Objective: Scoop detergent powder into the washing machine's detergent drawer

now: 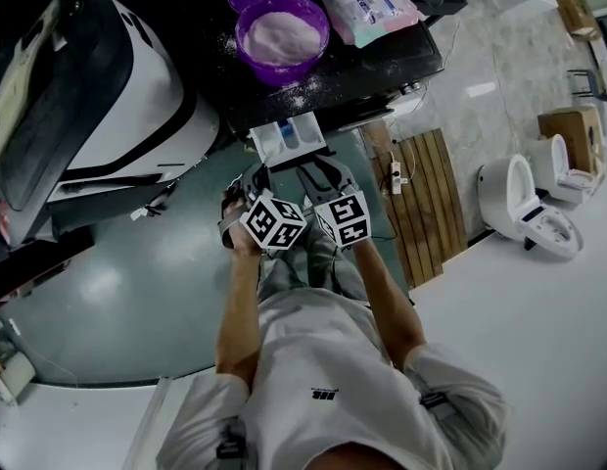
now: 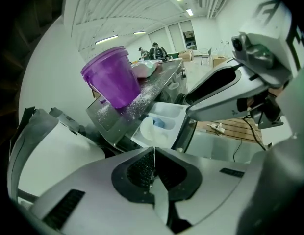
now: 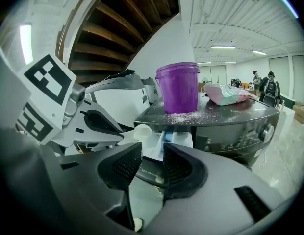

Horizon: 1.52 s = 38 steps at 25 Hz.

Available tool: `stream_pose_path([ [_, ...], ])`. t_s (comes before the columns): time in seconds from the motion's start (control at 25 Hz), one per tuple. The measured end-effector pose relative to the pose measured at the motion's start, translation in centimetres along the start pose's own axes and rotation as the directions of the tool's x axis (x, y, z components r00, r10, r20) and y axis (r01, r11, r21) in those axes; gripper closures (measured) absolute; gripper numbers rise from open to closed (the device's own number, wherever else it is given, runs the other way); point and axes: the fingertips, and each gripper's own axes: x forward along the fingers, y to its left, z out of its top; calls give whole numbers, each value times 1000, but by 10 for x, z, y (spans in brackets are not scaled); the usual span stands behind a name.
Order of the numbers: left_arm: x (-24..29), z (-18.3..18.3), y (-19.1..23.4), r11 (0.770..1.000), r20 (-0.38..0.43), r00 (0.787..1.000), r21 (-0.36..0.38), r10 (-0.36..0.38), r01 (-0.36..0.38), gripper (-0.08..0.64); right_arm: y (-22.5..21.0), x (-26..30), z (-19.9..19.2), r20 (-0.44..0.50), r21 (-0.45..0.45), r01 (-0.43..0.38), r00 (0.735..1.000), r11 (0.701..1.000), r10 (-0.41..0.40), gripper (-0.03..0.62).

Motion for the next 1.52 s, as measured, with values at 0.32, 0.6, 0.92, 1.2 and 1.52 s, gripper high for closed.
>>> stream_pose_path([
  [0.32,5,-2,-8,1000,-10,1000,-14,-23,23,545,0,-4,4,11,-18,-3,1000,1000,4,456],
  [0.6,0,-6,-7,998,3,1000,-60,-31,31,545,1,-7,7,9,-31,1,1000,1000,0,456],
  [0.92,-12,-4,-2,987,91,994,-148,-52,65,545,4,-15,17,35,-62,25,999,998,-22,456],
  [1.2,-50,20,21,960,307,951,-256,-31,113,545,9,-34,47,102,-104,68,993,992,-58,454],
  [1.52,-97,35,38,891,498,865,-365,-56,268,545,22,-59,74,163,-138,101,984,985,-79,454],
])
